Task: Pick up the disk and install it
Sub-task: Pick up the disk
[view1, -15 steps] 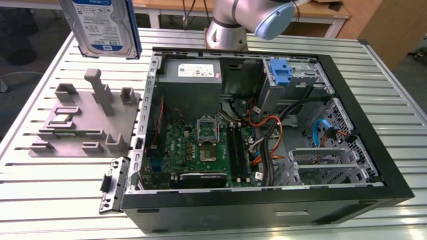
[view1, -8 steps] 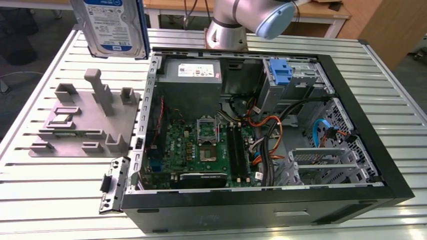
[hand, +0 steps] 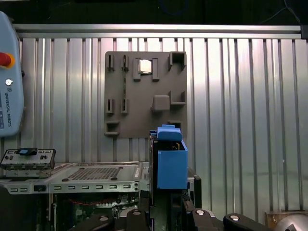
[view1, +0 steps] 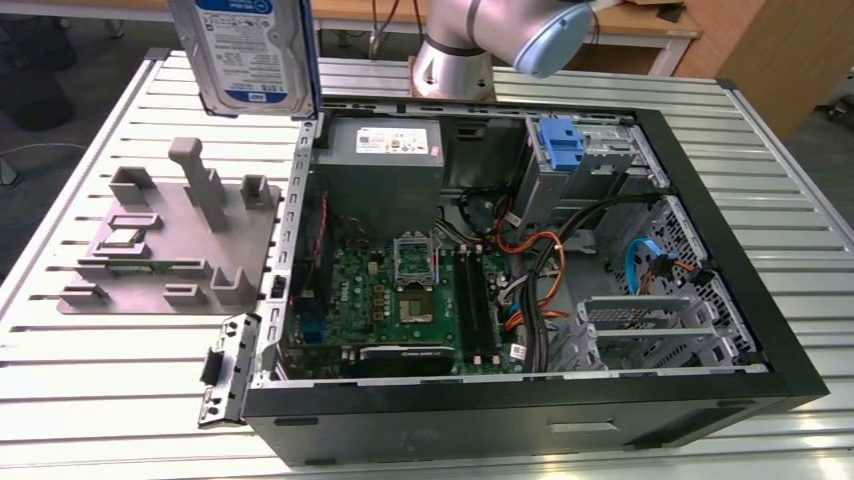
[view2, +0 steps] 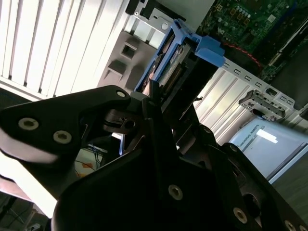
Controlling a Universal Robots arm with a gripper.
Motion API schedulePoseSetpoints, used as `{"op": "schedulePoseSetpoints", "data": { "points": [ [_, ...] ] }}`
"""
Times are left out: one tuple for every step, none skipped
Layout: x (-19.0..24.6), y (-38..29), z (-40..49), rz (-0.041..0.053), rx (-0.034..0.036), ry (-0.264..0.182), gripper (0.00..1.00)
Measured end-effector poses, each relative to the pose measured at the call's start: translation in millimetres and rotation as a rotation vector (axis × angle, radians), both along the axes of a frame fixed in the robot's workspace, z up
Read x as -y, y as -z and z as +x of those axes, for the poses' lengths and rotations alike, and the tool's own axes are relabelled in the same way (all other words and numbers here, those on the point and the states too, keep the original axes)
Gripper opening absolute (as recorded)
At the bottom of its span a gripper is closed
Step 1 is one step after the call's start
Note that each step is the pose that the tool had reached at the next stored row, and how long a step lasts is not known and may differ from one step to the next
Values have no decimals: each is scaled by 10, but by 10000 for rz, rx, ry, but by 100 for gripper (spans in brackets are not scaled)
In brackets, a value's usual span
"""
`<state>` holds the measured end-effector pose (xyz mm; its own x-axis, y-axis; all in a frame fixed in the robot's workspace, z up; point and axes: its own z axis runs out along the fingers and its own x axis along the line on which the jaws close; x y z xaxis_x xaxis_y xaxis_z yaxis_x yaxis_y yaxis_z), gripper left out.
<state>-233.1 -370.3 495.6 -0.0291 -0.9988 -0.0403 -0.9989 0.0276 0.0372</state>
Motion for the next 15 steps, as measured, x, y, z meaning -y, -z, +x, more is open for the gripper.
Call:
{"op": "schedulePoseSetpoints", "data": {
  "points": [
    [0, 0, 27, 0, 0, 0, 35],
    [0, 0, 55, 0, 0, 0, 35],
    [0, 1, 82, 0, 0, 0, 35],
    [0, 1, 109, 0, 0, 0, 35],
    [0, 0, 137, 0, 0, 0, 35],
    [0, 1, 164, 1, 1, 0, 35],
    [0, 1, 190, 1, 1, 0, 35],
    [0, 1, 217, 0, 0, 0, 35],
    [0, 1, 243, 0, 0, 0, 35],
    [0, 1, 269, 0, 0, 0, 35],
    [0, 0, 296, -1, 0, 0, 35],
    [0, 0, 323, 0, 0, -1, 35],
    [0, 0, 349, 0, 0, 0, 35],
    [0, 1, 374, 0, 0, 0, 35],
    [0, 1, 402, 0, 0, 0, 35]
  ]
}}
